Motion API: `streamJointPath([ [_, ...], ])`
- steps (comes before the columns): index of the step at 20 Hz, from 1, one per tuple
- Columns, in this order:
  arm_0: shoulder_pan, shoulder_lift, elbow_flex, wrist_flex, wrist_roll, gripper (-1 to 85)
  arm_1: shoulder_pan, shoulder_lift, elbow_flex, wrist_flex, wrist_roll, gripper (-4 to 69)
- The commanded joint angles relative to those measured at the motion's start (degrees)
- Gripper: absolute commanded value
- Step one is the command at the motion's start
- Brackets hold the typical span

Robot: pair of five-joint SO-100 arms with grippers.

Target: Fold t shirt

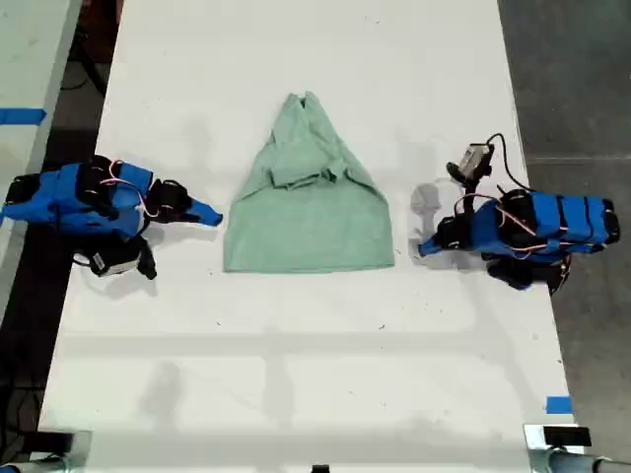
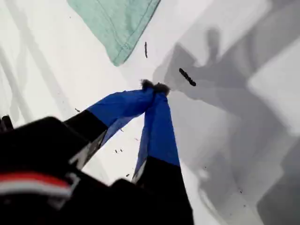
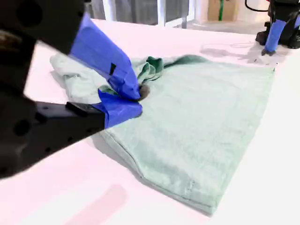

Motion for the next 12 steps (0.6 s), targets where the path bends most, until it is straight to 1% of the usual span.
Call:
streamJointPath([
  [1,0.1,0.4,0.6,0.4,-0.9,0.0,1.3,0.5,2.3,-0.4,4.9,-1.4],
  [7,-0.1,0.4,0.6,0.4,-0.9,0.0,-0.1,0.4,-0.2,-0.8,9.1,-1.5],
  [8,0.0,0.4,0.6,0.4,-0.9,0.0,-0.4,0.4,-1.8,-2.4,8.7,-1.2],
  [9,-0.2,0.4,0.6,0.4,-0.9,0.0,0.2,0.4,-3.9,-4.6,7.0,-0.8],
  [10,-0.4,0.4,0.6,0.4,-0.9,0.0,1.5,-1.4,-7.0,-5.4,5.1,-0.7],
  [12,-0.3,0.4,0.6,0.4,-0.8,0.0,6.1,-15.8,-18.4,-3.7,1.4,-0.5],
])
